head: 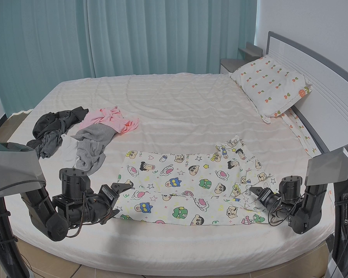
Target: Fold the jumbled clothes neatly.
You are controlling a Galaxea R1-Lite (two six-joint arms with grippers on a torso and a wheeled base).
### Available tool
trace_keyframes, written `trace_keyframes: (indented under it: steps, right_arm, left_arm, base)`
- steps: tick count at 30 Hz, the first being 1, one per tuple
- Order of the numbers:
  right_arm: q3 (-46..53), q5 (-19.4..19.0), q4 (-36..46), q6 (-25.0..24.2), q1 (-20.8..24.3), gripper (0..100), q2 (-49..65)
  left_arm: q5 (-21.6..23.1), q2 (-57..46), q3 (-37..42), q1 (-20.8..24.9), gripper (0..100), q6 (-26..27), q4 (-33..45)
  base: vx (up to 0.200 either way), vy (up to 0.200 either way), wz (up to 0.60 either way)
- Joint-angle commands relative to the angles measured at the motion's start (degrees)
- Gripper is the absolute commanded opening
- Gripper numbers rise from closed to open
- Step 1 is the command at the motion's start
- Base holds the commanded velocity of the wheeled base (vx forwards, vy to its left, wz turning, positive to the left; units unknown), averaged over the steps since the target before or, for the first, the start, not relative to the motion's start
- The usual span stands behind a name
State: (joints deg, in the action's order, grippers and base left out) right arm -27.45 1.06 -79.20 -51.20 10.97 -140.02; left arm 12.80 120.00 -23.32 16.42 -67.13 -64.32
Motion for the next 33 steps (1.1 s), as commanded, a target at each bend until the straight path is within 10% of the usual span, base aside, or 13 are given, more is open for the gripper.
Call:
trace_keyframes:
  steps: [1, 3, 4, 33]
  right_arm:
    - [-0.6, 0.0, 0.6, 0.5, 0.4, 100, -0.4]
    - [-0.8, 0.1, 0.6, 0.5, 0.3, 100, -0.5]
    - [-0.8, 0.3, 0.7, 0.5, 0.4, 0, -0.5]
    - [9.9, 6.2, 5.2, -1.1, 0.8, 0, 9.2]
  left_arm:
    - [-0.1, 0.2, -0.1, 0.0, 100, 0.0, 0.0]
    - [-0.1, 0.2, -0.1, 0.0, 100, 0.0, 0.0]
    - [-0.1, 0.3, -0.1, 0.0, 100, 0.0, 0.0]
    - [-0.1, 0.2, -0.1, -0.1, 100, 0.0, -0.1]
  base:
    - [0.000, 0.000, 0.00]
    - [0.000, 0.000, 0.00]
    - [0.000, 0.000, 0.00]
    - [0.000, 0.000, 0.00]
